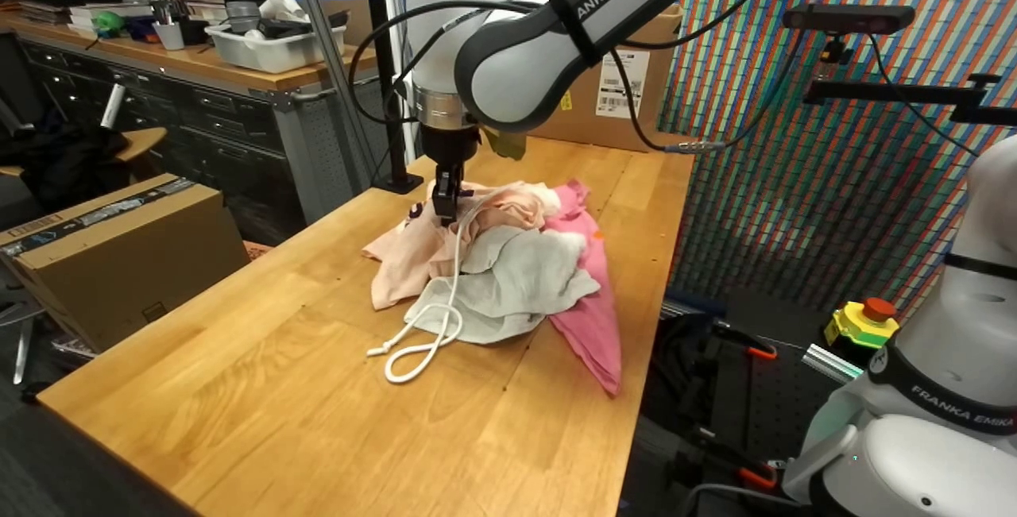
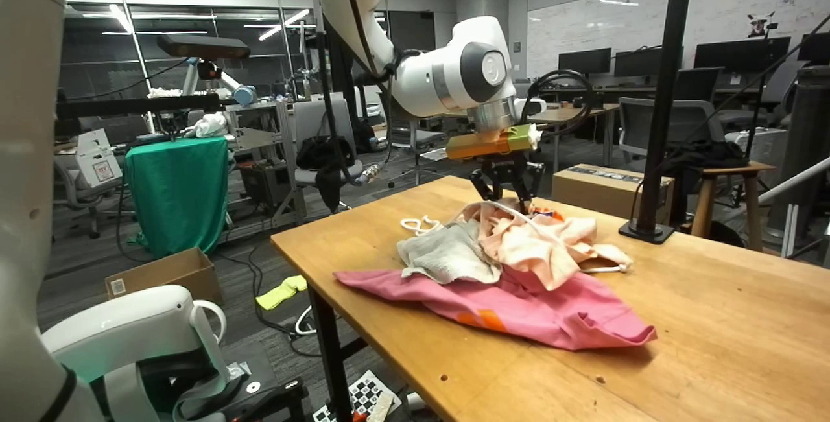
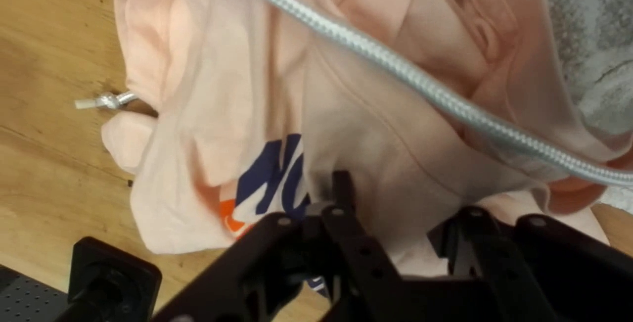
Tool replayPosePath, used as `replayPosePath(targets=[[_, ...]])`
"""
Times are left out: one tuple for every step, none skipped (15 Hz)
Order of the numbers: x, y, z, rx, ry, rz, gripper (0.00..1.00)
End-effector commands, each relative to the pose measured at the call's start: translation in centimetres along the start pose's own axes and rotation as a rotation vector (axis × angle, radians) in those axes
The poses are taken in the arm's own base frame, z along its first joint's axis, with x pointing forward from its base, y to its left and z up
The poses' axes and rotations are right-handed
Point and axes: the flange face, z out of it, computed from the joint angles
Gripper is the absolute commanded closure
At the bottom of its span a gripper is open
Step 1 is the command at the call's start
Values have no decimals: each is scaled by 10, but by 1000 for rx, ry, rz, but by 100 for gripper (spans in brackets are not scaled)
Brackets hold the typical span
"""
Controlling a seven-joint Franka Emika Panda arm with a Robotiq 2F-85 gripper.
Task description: Move the peach shirt to the right, move the white towel and pink shirt to the left, move the radish backwards, move the long white rope to the right
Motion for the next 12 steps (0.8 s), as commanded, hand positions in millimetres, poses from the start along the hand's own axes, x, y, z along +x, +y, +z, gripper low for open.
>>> replayPosePath(targets=[[3,13,-11,-38,20,7,92],[2,15,-16,-43,36,12,95],[2,19,-22,-47,53,18,96],[2,23,-30,-53,73,28,98],[1,28,-39,-61,94,40,98],[1,33,-49,-67,119,52,95],[-1,40,-63,-74,147,70,94],[-3,46,-74,-87,176,82,95],[-6,54,-89,-101,205,98,94],[-9,61,-104,-115,237,118,94],[-12,69,-118,-131,266,134,95],[-17,76,-134,-147,297,152,95]])
